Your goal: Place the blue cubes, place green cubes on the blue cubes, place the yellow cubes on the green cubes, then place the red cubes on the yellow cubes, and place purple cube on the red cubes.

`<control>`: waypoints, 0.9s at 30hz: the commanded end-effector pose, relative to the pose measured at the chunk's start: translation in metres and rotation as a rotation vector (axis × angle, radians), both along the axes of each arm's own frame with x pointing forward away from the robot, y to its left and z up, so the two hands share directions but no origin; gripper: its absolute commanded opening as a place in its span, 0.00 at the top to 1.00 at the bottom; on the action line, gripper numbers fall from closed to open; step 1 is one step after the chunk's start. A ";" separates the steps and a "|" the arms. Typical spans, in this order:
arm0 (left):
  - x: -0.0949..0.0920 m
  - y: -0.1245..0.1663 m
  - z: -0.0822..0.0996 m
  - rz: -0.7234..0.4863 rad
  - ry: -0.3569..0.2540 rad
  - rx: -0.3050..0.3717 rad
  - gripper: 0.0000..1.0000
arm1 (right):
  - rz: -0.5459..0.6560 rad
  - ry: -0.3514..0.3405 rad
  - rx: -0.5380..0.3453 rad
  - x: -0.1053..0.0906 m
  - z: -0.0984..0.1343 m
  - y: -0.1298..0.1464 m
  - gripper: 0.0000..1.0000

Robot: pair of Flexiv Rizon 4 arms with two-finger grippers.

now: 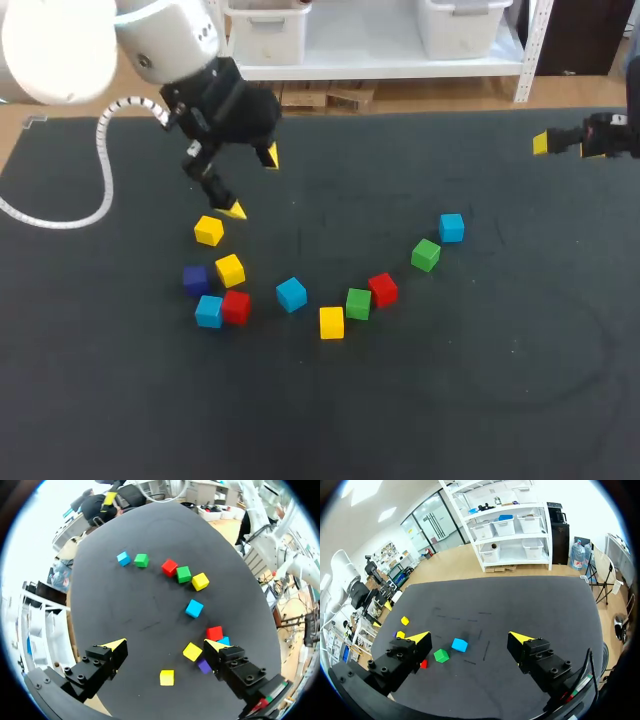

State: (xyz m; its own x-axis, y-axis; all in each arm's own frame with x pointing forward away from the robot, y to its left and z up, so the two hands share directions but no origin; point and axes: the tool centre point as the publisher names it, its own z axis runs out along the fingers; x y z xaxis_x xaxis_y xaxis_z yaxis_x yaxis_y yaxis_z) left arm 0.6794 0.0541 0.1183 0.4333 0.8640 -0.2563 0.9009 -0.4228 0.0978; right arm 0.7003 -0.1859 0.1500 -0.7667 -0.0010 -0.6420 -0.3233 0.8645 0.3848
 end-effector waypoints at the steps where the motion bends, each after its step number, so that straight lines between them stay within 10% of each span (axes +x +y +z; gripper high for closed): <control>1: -0.013 -0.004 -0.009 -0.042 -0.011 -0.018 0.00 | -0.002 0.000 -0.002 0.000 0.000 0.001 0.00; 27: -0.062 -0.056 -0.088 -0.375 0.042 0.092 0.00 | -0.002 0.000 -0.002 0.000 0.000 0.001 0.00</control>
State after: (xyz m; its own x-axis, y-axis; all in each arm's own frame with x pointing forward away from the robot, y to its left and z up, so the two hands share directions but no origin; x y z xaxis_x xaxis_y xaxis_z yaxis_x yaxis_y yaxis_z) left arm 0.6119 0.0014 0.0352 0.7154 0.6671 -0.2077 0.6859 -0.7272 0.0268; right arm 0.7003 -0.1859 0.1500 -0.7667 -0.0011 -0.6420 -0.3234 0.8645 0.3848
